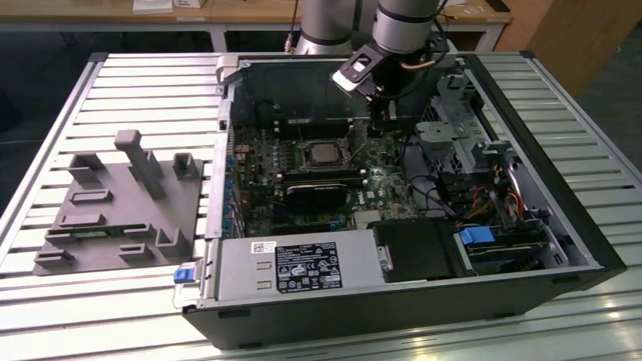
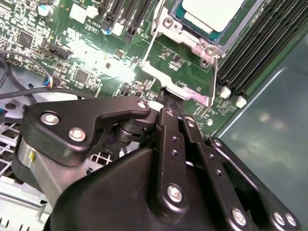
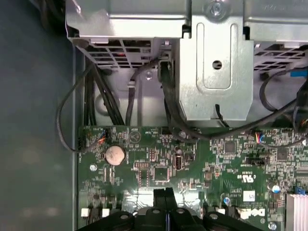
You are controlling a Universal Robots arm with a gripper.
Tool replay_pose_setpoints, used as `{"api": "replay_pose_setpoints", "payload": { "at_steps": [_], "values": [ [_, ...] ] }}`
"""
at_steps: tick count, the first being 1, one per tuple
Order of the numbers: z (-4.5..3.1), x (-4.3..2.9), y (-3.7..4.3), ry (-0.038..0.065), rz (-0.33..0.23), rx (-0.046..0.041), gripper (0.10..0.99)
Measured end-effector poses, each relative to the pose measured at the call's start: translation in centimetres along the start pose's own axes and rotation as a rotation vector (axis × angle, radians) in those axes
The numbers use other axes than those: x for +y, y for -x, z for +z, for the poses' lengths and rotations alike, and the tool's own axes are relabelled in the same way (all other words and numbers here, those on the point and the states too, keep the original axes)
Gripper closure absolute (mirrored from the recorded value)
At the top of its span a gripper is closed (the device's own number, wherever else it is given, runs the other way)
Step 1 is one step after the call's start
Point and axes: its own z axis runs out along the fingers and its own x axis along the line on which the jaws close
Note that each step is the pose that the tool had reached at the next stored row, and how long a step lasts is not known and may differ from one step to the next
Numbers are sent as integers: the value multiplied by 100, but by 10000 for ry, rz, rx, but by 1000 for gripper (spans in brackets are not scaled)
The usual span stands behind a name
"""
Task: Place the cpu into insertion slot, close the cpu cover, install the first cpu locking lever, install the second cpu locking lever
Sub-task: 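Close the cpu cover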
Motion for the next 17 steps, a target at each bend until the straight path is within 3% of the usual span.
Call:
{"api": "replay_pose_setpoints", "payload": {
  "at_steps": [4, 8, 17],
  "values": [
    [1, -3, 0, -11, 0, 2, 984],
    [2, -61, 0, -3, -1, 4, 984],
    [6, -318, 4, 81, 0, 15, 984]
  ]
}}
